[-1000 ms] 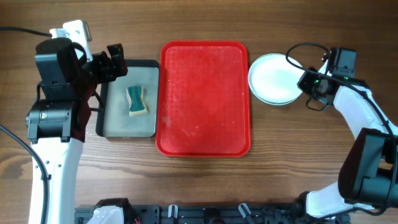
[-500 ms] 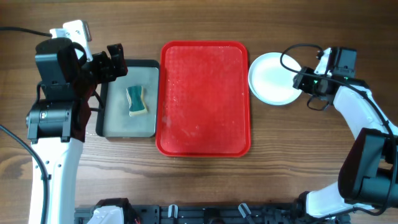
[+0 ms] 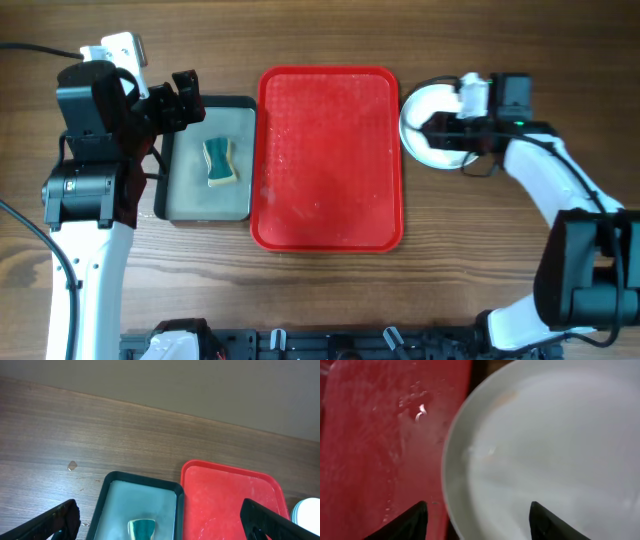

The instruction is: Clean dirty plates on tray and stack at the side

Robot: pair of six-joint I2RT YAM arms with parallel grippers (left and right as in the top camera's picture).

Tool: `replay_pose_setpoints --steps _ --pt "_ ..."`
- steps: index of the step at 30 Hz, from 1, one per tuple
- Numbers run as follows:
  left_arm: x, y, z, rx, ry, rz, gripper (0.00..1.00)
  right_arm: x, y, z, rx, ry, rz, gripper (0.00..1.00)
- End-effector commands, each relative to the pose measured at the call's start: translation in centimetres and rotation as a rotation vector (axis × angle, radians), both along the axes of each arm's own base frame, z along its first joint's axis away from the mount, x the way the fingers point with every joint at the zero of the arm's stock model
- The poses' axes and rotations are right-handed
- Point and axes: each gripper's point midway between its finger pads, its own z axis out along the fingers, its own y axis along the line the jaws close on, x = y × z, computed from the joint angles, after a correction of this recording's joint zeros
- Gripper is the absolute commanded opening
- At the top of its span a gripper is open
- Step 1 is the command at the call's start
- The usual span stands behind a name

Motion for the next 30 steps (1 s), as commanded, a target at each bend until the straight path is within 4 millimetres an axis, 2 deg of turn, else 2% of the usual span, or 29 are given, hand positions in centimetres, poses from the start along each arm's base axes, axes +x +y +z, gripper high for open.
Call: replay_pose_setpoints --steps 1,6,10,18,25,30 --pt "0.0 0.2 0.7 0.01 -0.018 0.006 1.0 -0.7 3.6 0.1 0.007 -0.015 0.109 0.99" --pt "0.0 0.2 0.7 0.01 -0.019 0.006 1.0 -1.6 6.2 0.1 0.009 -0.01 0.174 0.99" --pt "0.0 0.2 0.7 0.01 -0.019 0.006 1.0 -1.8 7.0 0.1 0.082 0.059 0.056 0.99" --pt "0.0 0.2 0.7 0.01 -0.019 0.005 1.0 -1.8 7.0 0.1 0.237 0.215 -0.244 0.99" --pt "0.0 0.2 0.7 0.01 -0.019 0.006 1.0 -1.1 5.1 -0.5 0.158 0.187 -0.341 1.0" --pt "0.0 0.2 0.7 0.01 -0.018 0.006 1.0 -1.2 4.9 -0.6 0.148 0.189 -0.343 1.0"
